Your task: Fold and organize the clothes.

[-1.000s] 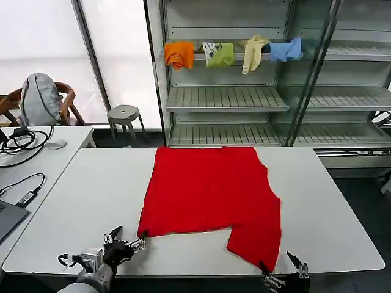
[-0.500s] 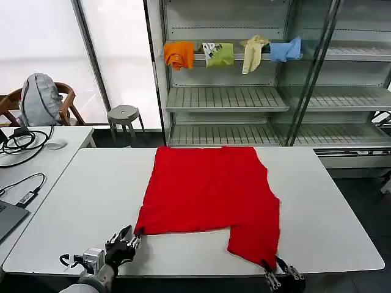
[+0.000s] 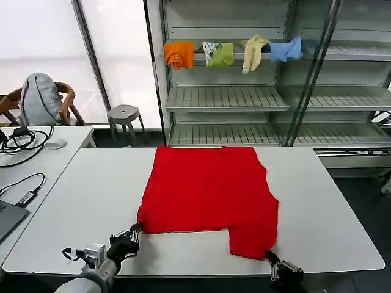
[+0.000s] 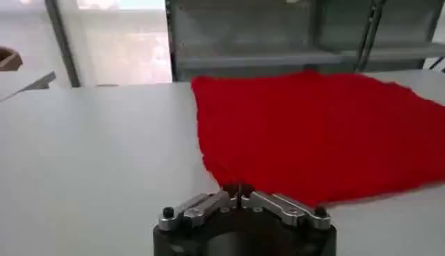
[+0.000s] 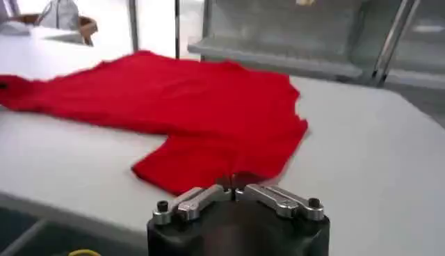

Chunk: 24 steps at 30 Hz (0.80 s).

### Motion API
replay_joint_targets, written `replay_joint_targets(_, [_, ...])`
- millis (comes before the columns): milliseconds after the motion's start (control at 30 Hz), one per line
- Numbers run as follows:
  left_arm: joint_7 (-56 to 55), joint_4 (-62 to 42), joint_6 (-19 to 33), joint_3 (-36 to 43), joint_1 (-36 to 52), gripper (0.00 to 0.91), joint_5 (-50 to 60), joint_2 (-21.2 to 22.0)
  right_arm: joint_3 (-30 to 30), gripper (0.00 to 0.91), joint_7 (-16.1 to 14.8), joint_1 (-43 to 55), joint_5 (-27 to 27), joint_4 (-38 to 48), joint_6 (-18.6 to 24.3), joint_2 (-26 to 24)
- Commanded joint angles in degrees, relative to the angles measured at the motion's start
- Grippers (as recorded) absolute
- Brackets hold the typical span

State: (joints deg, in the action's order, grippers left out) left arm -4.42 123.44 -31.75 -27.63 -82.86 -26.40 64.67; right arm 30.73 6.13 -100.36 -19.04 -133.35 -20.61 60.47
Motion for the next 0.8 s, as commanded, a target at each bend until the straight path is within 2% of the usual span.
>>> replay_joint_targets(33, [1.6, -4.1, 0.4, -0.1, 10.2, 0.0, -6.1, 1.8, -0.6, 0.0, 1.2, 16.1, -4.1, 3.8, -2.1, -0.7])
replay_joint_targets(333, [1.7, -10.7, 0.6, 0.9, 15.3, 0.01, -8.5, 1.3, -4.6, 0.0, 0.3, 28.2, -3.4, 13.6, -2.0, -0.6])
replay_joint_targets(800, [2.1, -19.7, 3.2, 3.9, 20.9, 0.01, -10.9, 1.9, -10.2, 0.0, -0.2, 36.4, -3.5, 23.7, -2.5, 0.7])
